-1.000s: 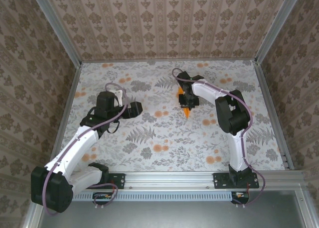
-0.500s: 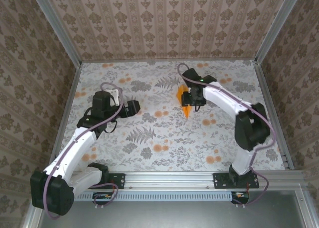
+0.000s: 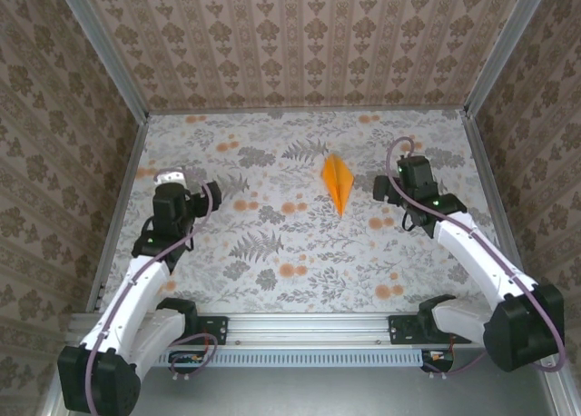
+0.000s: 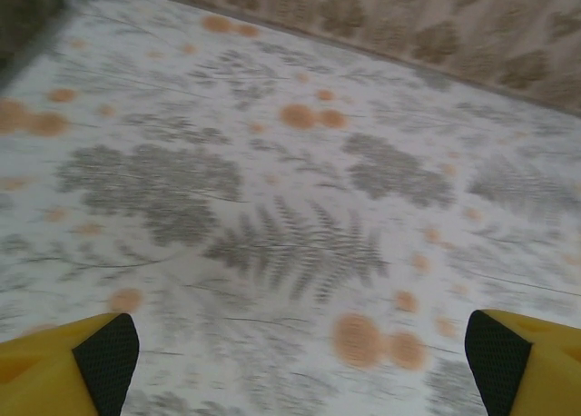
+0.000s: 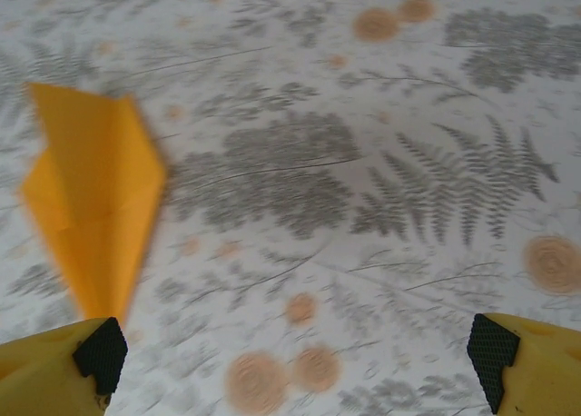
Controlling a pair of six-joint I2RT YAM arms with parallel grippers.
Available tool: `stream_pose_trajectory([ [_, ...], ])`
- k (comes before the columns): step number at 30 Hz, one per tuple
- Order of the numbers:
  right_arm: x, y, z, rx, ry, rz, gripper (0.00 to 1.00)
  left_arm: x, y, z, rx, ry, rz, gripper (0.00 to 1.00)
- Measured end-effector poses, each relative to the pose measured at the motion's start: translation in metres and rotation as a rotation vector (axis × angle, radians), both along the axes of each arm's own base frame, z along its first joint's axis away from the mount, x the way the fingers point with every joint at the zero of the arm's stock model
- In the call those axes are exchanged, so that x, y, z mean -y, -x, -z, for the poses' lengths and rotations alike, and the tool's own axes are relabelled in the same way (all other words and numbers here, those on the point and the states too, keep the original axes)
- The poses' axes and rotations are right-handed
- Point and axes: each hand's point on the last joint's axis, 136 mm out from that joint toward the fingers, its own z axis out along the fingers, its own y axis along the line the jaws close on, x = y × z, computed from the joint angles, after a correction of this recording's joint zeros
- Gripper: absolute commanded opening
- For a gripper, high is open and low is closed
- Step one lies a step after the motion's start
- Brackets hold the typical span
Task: Fold a paper plane with a square sheet of paper (fold left side to right side)
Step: Reset both arms
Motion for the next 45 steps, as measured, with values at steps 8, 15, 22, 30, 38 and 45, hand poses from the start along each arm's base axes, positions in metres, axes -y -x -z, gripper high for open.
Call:
stream_pose_trajectory([
  [8,0.041,-0.012,0.062,0.045,0.137,0.057,1.00,-0.038,0.000,0.058,-0.045,-0.246,-0.053,0.99],
  [15,0.039,-0.047,0.062,0.203,0.175,-0.021,1.00,-0.050,-0.012,0.086,-0.041,-0.232,-0.013,1.00],
  [22,0.040,-0.054,0.080,0.287,0.135,-0.081,1.00,-0.043,-0.034,0.089,0.026,-0.205,0.072,1.00],
  [30,0.041,-0.061,0.075,0.338,0.093,-0.112,1.00,-0.029,-0.060,0.099,0.079,-0.212,0.166,1.00],
  [38,0.038,-0.062,0.072,0.355,0.085,-0.126,1.00,-0.028,-0.078,0.109,0.075,-0.225,0.183,1.00],
  [45,0.037,-0.063,0.071,0.358,0.085,-0.127,1.00,-0.031,-0.085,0.100,0.095,-0.240,0.158,1.00],
])
